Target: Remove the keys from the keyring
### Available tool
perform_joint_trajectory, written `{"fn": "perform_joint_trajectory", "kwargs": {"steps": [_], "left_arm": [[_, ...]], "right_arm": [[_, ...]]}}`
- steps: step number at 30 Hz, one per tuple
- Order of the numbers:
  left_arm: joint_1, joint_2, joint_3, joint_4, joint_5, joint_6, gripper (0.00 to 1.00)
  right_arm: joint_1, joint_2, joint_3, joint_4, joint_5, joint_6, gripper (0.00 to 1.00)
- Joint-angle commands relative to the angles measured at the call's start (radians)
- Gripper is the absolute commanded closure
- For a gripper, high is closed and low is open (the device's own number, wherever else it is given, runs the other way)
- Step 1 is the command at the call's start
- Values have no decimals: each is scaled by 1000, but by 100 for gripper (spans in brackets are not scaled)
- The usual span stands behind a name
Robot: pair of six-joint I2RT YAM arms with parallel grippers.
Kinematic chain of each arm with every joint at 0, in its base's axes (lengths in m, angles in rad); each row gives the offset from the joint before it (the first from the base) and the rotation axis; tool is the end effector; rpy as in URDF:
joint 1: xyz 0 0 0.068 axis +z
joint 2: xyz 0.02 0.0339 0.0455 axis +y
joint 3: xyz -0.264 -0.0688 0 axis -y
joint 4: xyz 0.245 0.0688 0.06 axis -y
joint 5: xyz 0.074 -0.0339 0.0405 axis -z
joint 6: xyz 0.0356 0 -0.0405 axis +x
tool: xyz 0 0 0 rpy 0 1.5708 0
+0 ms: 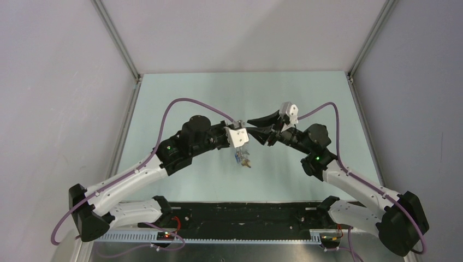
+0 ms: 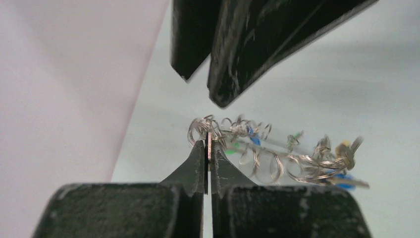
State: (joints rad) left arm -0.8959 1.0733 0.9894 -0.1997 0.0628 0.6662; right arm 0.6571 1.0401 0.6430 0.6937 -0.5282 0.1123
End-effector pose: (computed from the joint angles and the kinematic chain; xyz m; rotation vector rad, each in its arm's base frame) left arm 0.1534 -0.1953 0.3541 1.3398 1.2893 -0.2178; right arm 0.1757 0.1582 0.3324 -0.8066 1.1233 0.9842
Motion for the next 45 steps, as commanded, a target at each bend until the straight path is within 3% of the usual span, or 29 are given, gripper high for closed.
{"fn": "perform_joint_trajectory", "kwargs": {"steps": [1,10,28,37,42,45], "left_arm": [[5,-7,28,14,-9,-12,100],[6,-24,24,14,-8,-6,100],[3,-34,17,14,5,-2,100],[2,-42,15,14,4,0,100],[2,-41,17,13,9,-1,100],[0,-40,16,13,10,-3,100]], "right_arm": [[-4,-41,13,-3,25,-56,61],[9,-50,23,-137,35,-206,69],[93,123,168,-304,49,-409,66],[101,137,175,-346,55,-440,51],[102,135,175,-349,45,-450,51],[105,134,177,-347,44,-458,56]]}}
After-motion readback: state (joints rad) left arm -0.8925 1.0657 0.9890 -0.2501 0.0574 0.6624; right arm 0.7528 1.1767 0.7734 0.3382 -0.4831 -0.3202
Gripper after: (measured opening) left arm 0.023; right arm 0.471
